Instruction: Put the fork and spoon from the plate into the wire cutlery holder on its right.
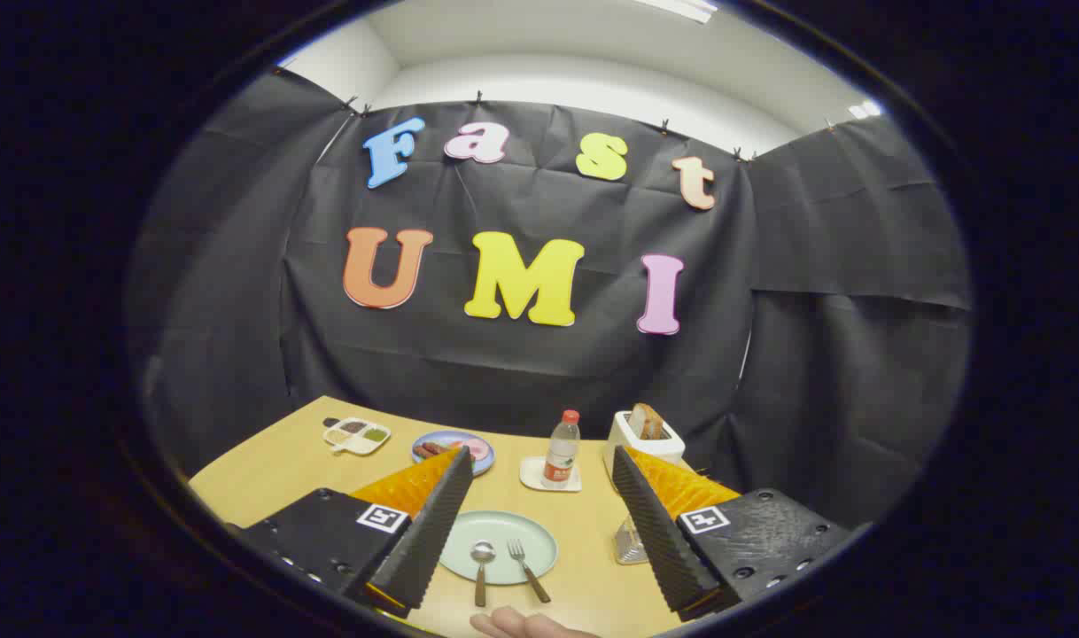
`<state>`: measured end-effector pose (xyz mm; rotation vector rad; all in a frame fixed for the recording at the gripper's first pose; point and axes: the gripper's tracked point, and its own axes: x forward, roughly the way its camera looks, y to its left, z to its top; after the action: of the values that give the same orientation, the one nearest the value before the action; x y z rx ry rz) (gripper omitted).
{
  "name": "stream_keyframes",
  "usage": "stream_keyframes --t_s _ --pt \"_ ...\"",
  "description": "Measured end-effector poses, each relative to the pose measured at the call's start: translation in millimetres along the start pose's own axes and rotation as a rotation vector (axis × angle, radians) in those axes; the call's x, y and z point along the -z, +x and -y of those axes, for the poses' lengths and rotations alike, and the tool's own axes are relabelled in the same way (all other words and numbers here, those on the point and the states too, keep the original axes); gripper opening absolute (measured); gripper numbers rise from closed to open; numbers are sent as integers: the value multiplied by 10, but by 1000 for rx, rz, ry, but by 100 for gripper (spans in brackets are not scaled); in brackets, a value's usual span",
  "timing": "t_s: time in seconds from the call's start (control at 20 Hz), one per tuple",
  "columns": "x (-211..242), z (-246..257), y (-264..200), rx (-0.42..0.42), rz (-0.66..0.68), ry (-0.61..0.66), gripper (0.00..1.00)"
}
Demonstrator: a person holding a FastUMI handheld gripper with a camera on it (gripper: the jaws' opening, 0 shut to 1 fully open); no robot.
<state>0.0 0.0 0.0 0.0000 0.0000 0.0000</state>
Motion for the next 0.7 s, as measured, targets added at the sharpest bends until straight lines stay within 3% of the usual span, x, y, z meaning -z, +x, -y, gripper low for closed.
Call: stream_keyframes --t_s 0.7 --pt "20 328 -40 9 1 64 95"
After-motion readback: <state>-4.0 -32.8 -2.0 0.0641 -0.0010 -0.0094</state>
